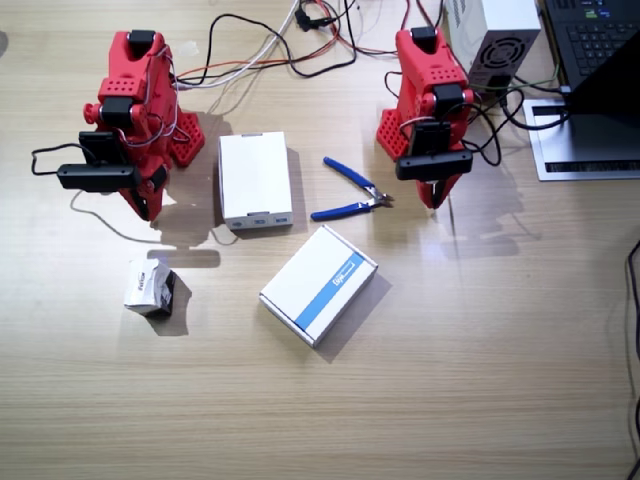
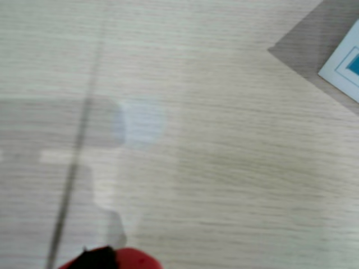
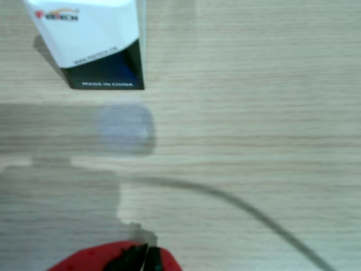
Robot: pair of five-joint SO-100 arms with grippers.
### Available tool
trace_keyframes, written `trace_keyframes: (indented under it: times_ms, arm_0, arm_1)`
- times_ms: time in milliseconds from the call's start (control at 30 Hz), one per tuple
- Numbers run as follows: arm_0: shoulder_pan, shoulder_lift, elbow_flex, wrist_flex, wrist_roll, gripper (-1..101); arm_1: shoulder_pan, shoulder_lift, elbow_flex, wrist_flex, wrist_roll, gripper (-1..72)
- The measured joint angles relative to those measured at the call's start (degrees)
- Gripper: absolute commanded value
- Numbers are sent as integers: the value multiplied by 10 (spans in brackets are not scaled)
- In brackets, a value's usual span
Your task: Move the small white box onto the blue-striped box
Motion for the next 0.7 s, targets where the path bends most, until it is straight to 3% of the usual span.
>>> trace_keyframes:
  times_ms: [67, 167, 400, 533, 600, 700]
  arm_0:
    - [-10, -5, 0, -5, 18, 0]
    - [-21, -18, 0, -18, 37, 0]
    - [-23, -20, 0, -18, 48, 0]
    - [-23, -20, 0, -18, 48, 0]
    - [-23, -20, 0, -18, 48, 0]
    - [-23, -20, 0, -18, 48, 0]
  arm_1:
    - [-11, -5, 0, 0, 27, 2]
    - [-132, -21, 0, 0, 36, 2]
    - [-155, 1, 0, 0, 39, 2]
    - [-109, -7, -75, 0, -3, 11]
    - [-110, -54, -166, 0, -7, 67]
    - [-110, -215, -314, 0, -22, 220]
